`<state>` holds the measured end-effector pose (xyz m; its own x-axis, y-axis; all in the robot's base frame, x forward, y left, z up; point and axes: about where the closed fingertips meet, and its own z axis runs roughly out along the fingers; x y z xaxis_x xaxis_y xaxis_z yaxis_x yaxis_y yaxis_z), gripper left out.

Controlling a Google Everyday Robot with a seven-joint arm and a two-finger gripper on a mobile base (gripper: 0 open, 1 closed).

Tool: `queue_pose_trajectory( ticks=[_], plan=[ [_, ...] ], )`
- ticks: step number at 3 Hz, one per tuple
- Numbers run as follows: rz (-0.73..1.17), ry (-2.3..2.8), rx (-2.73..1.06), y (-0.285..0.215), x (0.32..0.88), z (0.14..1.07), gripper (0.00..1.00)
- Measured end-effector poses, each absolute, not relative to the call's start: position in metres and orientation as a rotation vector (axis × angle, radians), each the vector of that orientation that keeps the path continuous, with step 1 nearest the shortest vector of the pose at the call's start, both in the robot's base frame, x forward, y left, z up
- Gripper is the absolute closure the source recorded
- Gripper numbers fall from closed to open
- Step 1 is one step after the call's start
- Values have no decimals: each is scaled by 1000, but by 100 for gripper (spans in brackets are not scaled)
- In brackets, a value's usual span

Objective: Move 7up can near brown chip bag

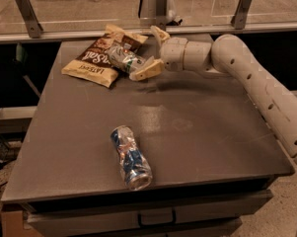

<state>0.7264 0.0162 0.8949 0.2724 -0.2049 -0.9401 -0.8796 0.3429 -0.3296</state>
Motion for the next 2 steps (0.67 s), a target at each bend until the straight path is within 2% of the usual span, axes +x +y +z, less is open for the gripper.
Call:
queue_pose_trajectory(
  ticks=[1,2],
  plan=[
    [606,1269,-1160,-2,717,891,0],
    [552,1344,-1165,-47,692,891,0]
  ],
)
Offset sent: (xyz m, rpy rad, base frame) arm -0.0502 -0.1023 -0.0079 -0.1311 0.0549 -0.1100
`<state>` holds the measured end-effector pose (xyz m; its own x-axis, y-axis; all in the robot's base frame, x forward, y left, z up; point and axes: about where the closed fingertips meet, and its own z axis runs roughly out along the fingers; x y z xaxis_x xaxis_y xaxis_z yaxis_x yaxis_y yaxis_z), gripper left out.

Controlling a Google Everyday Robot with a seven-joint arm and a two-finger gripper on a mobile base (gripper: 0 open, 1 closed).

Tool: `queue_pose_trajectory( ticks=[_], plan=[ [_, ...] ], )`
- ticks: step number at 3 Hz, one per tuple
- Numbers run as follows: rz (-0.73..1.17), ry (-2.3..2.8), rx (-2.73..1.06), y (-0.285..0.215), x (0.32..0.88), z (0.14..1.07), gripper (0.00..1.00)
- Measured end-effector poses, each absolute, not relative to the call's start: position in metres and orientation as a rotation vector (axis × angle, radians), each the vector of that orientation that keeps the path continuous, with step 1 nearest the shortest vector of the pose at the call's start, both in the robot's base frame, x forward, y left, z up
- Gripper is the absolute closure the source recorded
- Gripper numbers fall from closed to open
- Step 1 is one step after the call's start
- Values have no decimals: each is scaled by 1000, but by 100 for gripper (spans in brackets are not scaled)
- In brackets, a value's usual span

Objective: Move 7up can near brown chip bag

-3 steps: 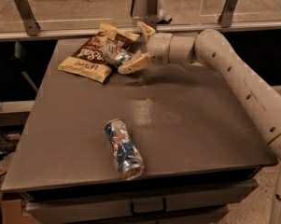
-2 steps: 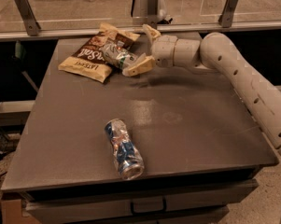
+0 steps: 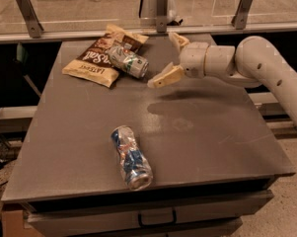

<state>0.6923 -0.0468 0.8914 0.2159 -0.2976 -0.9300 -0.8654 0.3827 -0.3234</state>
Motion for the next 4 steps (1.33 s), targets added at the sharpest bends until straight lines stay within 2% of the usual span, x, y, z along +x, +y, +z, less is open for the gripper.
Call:
queue_pose_trajectory(
  ticks=[1,3,4],
  plan=[
    [483,1423,-1138,-94,663,903,0],
    [239,1537,-957,-178,568,957,0],
    [163,1580,-889,-220,547,958,0]
  ],
)
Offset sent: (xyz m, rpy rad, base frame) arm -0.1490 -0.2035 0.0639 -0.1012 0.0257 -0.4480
